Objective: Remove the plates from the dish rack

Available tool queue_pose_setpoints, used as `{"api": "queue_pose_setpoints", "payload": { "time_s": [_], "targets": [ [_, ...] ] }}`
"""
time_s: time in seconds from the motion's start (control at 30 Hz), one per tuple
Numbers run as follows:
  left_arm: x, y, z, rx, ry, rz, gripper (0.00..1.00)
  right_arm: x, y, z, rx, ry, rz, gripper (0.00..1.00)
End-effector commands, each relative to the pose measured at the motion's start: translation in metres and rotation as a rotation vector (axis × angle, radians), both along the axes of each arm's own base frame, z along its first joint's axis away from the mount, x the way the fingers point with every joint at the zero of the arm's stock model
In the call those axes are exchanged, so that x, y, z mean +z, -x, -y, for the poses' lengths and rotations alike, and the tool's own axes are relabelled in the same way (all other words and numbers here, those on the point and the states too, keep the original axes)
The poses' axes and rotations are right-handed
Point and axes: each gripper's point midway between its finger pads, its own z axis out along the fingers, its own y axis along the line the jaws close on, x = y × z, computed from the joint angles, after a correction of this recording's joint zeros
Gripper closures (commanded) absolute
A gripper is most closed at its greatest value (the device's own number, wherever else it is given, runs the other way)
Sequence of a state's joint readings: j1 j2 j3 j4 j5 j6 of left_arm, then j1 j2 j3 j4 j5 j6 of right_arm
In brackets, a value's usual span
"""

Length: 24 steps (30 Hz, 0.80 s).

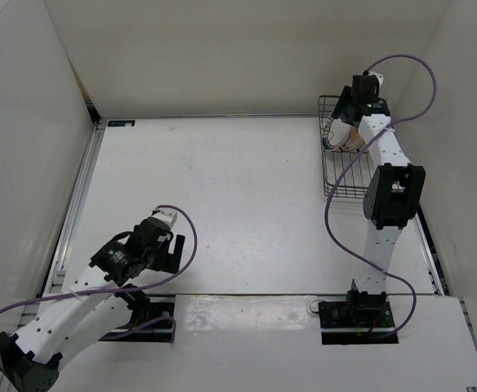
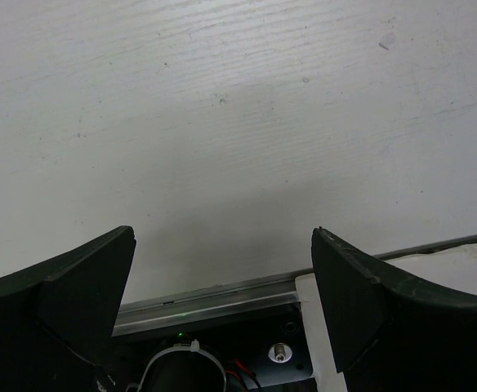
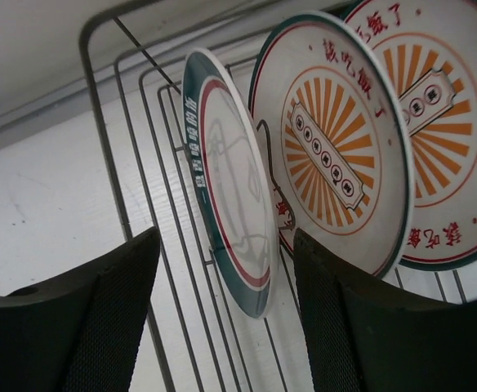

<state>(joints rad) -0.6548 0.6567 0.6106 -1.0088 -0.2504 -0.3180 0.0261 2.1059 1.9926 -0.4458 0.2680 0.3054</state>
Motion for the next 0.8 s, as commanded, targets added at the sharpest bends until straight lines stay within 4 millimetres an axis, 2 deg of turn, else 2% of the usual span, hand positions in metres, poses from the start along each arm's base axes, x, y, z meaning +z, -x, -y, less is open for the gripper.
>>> {"api": "queue_pose_setpoints", "payload": {
  "time_s": [0.0, 0.03, 0.17, 0.23, 0.27, 0.3, 0.33, 0.37, 0.47, 0.6, 0.63, 0.67, 0.73, 0.77],
  "targets": [
    [0.009, -0.003, 0.009, -0.033, 0.035, 0.016, 0.0, -0.011, -0.008, 0.007, -0.006, 0.033, -0.013, 0.31],
    [0.008, -0.003, 0.009, -0.033, 0.036, 0.014, 0.0, -0.022, -0.009, 0.007, -0.006, 0.036, -0.033, 0.33],
    [0.008, -0.003, 0.011, -0.039, 0.047, 0.023, 0.0, -0.038, -0.008, 0.01, -0.013, 0.036, -0.062, 0.33],
    [0.008, -0.003, 0.011, -0.041, 0.046, 0.022, 0.0, -0.033, -0.012, 0.01, -0.012, 0.023, -0.027, 0.38],
    [0.009, -0.003, 0.011, -0.037, 0.049, 0.023, 0.0, -0.043, -0.007, 0.01, -0.006, 0.02, -0.049, 0.41],
    [0.008, -0.003, 0.01, -0.035, 0.045, 0.017, 0.0, -0.041, -0.009, 0.01, -0.007, 0.022, -0.037, 0.44],
    [0.008, -0.003, 0.01, -0.036, 0.044, 0.017, 0.0, -0.043, -0.008, 0.009, 0.002, 0.014, -0.042, 0.53],
    [0.01, -0.003, 0.011, -0.04, 0.053, 0.029, 0.0, -0.044, -0.008, 0.009, 0.004, 0.014, -0.045, 0.58],
    [0.009, -0.003, 0.011, -0.036, 0.048, 0.018, 0.0, -0.038, -0.007, 0.008, 0.024, 0.035, -0.042, 0.74],
    [0.007, -0.002, 0.012, -0.041, 0.047, 0.009, 0.0, -0.032, 0.001, 0.012, 0.042, 0.089, -0.05, 0.82],
    [0.007, -0.002, 0.013, -0.044, 0.051, 0.006, 0.0, -0.031, 0.004, 0.016, 0.052, 0.125, -0.062, 0.86],
    [0.007, -0.002, 0.013, -0.046, 0.05, 0.006, 0.0, -0.022, 0.008, 0.019, 0.047, 0.137, -0.051, 0.9],
    [0.007, -0.002, 0.014, -0.048, 0.052, 0.001, 0.0, -0.024, 0.015, 0.02, 0.071, 0.18, -0.075, 0.96],
    [0.005, -0.001, 0.014, -0.051, 0.053, -0.004, 0.0, -0.016, 0.022, 0.022, 0.062, 0.195, -0.069, 1.0]
  ]
}}
